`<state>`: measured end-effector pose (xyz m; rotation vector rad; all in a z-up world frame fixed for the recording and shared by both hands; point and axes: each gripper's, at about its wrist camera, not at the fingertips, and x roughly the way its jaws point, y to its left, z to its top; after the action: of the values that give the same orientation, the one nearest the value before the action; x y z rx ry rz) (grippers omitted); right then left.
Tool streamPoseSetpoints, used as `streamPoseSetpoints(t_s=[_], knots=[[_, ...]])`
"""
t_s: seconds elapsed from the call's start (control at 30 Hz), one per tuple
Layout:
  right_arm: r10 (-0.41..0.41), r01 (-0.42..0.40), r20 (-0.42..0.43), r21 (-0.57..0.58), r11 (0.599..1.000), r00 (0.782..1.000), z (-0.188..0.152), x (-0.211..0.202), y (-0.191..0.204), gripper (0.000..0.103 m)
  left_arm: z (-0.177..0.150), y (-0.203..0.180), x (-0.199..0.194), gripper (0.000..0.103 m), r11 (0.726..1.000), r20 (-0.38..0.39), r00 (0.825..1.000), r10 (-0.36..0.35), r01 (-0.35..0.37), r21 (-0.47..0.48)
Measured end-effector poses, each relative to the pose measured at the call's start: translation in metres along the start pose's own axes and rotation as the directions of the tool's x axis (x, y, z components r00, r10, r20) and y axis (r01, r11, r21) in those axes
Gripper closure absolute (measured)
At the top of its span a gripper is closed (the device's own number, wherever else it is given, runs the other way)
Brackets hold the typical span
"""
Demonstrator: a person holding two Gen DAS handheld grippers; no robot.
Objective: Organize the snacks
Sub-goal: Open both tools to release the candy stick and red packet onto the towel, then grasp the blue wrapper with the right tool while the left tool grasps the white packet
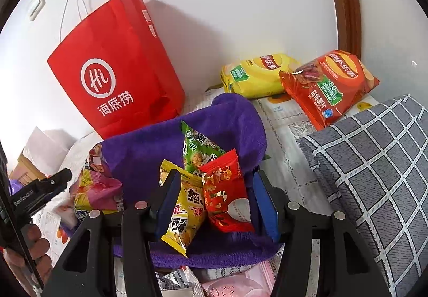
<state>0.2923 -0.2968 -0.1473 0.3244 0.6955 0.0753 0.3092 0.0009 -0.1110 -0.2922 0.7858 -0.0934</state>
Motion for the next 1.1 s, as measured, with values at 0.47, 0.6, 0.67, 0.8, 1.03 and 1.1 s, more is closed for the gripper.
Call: streamPoseSetpoints(t_s=[0.47,0.6,0.67,0.8,1.03,1.1], knots=[[-0.006,0.006,0.011,-0.057,0.998,1.000,-0.020,-0.025,0.011,0.047,-0.021,0.004,-0.022,0.051,0.996,-0.034,0.996,-0.084,0.085,0.030],[0.012,-0.015,-0.036,-0.090,0.996,0.999,-0.037,-0.048,0.015,0.046,-0.028,-0.006,-0.022,0.051,0.992,-0.064,0.993,-0.097,0.102,0.076],[-0.020,0.014,-0.046,-0.118,0.993,0.999,-0.048,-0.062,0.015,0.041,-0.030,-0.011,-0.024,0.047,0.991,-0.070,0.992,-0.103,0.109,0.078],[-0.090,0.077,-0.070,-0.164,0.983,0.994,-0.070,-0.083,0.013,0.038,-0.035,-0.016,-0.028,0.045,0.990,-0.057,0.994,-0.091,0.097,0.106],[-0.100,0.068,-0.160,-0.197,0.978,0.982,-0.109,-0.085,0.008,0.038,-0.031,-0.015,-0.042,0.045,0.983,-0.044,0.986,-0.158,0.161,0.085],[-0.107,0.065,-0.177,-0.227,0.972,0.978,-0.118,-0.082,0.010,0.038,-0.031,-0.015,-0.043,0.044,0.984,-0.037,0.987,-0.154,0.156,0.086]])
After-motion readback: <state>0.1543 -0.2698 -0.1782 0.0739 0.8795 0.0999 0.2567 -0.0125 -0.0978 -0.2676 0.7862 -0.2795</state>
